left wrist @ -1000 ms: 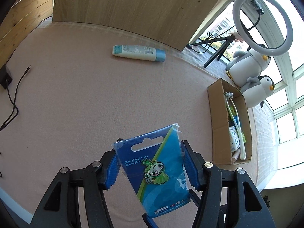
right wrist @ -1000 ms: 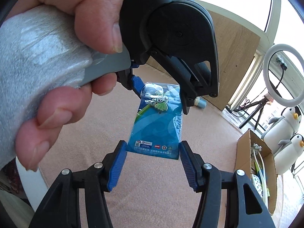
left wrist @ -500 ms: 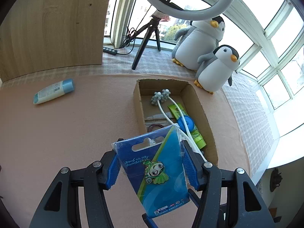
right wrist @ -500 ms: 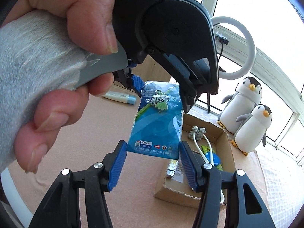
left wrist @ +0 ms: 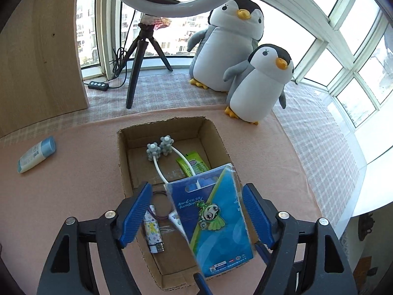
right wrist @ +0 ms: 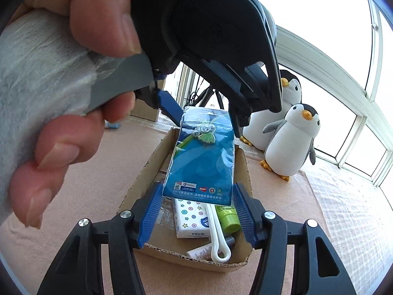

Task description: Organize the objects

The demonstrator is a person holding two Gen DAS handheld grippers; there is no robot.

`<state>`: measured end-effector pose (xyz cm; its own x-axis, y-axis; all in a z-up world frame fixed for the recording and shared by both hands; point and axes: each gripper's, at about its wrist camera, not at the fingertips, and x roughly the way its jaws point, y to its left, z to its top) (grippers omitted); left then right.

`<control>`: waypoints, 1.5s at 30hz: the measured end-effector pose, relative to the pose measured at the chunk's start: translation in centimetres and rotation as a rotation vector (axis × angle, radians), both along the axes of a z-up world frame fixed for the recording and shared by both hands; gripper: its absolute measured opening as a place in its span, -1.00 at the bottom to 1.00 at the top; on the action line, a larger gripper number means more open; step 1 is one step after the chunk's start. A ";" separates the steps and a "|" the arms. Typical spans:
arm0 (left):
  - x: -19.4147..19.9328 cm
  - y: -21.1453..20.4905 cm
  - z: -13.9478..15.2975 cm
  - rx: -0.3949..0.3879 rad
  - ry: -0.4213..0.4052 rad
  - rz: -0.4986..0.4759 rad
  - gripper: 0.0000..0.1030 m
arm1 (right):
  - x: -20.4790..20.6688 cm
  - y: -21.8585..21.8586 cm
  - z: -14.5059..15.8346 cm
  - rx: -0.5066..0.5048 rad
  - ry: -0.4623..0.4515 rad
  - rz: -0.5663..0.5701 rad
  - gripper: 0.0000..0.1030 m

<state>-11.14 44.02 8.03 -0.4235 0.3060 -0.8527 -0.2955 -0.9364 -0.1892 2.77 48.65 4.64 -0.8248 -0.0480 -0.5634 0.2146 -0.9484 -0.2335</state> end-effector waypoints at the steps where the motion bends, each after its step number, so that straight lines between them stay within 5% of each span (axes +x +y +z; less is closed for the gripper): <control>1: -0.2 -0.6 -0.2 -0.044 0.021 0.025 0.75 | -0.7 0.2 -0.7 0.022 -0.041 -0.020 0.40; 9: 2.4 -10.4 0.3 0.030 0.133 0.136 0.90 | 1.2 0.1 -1.3 0.070 -0.045 -0.048 0.55; 17: 6.9 -20.2 2.0 0.012 0.263 0.225 0.99 | 1.5 -1.9 -0.9 0.014 -0.086 -0.077 0.57; 25: 10.2 -30.9 1.9 0.007 0.267 0.343 0.99 | 0.8 -7.0 -0.4 0.001 -0.112 -0.026 0.58; 32: 14.1 -38.9 0.4 0.044 0.223 0.405 0.99 | -3.4 -15.9 -1.8 0.006 -0.257 0.156 0.61; 38: 17.1 -43.4 -2.2 0.068 0.158 0.443 0.99 | -12.6 -24.2 -3.7 0.040 -0.363 0.337 0.63; 45: 18.8 -46.7 -4.3 0.060 0.107 0.461 0.99 | -19.9 -32.8 -6.0 0.328 -0.300 0.666 0.63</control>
<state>7.64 -2.69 3.77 -0.6115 0.1129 -0.7831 0.1277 -0.9627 -0.2385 -17.13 15.90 -1.35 -0.4919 -0.2705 -0.8276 0.8097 -0.4916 -0.3206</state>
